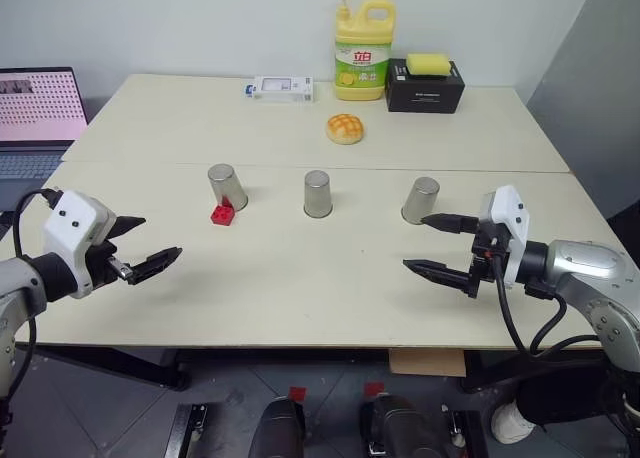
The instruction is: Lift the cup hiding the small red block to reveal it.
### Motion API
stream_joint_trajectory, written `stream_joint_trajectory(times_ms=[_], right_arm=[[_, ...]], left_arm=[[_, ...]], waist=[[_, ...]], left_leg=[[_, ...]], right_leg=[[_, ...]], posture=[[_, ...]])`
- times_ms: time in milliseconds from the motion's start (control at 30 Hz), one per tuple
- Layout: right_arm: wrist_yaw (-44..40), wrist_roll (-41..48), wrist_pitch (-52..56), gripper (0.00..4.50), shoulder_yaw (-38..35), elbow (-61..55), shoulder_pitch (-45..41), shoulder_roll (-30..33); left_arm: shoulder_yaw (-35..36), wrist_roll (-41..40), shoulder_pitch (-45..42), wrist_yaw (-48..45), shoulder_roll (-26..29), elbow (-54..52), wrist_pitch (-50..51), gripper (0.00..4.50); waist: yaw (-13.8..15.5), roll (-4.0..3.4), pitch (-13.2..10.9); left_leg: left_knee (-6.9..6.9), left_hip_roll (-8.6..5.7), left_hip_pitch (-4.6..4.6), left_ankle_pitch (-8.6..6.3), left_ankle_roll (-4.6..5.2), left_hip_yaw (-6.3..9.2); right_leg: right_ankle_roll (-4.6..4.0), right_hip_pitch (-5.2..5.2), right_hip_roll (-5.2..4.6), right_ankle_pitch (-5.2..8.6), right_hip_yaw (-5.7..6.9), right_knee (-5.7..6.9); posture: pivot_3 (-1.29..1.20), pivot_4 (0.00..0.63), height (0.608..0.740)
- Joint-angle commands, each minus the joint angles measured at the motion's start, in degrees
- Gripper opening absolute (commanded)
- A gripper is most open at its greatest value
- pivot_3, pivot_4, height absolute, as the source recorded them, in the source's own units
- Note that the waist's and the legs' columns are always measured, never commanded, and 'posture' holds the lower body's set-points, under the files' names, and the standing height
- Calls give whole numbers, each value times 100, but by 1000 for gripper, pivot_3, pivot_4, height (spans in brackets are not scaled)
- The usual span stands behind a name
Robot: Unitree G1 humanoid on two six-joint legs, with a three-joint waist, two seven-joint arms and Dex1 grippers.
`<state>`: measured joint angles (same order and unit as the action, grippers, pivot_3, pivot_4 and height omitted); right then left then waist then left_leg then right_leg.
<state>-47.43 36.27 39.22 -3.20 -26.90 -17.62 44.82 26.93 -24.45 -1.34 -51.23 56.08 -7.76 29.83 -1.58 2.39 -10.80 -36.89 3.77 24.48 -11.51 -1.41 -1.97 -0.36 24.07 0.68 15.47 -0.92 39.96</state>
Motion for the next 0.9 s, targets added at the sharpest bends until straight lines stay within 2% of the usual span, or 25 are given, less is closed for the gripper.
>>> stream_joint_trajectory(times_ms=[33, 900], right_arm=[[-30, -14, -86, 4500, -102, -122, -98, 42], [-133, 289, 177, 4500, -202, -269, -49, 118]], left_arm=[[240, -145, -38, 26, 18, -239, 79, 4487], [218, -298, -21, 118, 47, -717, 479, 4487]], waist=[[0, 0, 0], [0, 0, 0]], left_leg=[[0, 0, 0, 0, 0, 1], [0, -1, 0, 0, 0, 1]], right_leg=[[0, 0, 0, 0, 1, 0], [-1, 0, 1, 0, 0, 0]], posture=[[0, 150, 740], [0, 150, 740]])
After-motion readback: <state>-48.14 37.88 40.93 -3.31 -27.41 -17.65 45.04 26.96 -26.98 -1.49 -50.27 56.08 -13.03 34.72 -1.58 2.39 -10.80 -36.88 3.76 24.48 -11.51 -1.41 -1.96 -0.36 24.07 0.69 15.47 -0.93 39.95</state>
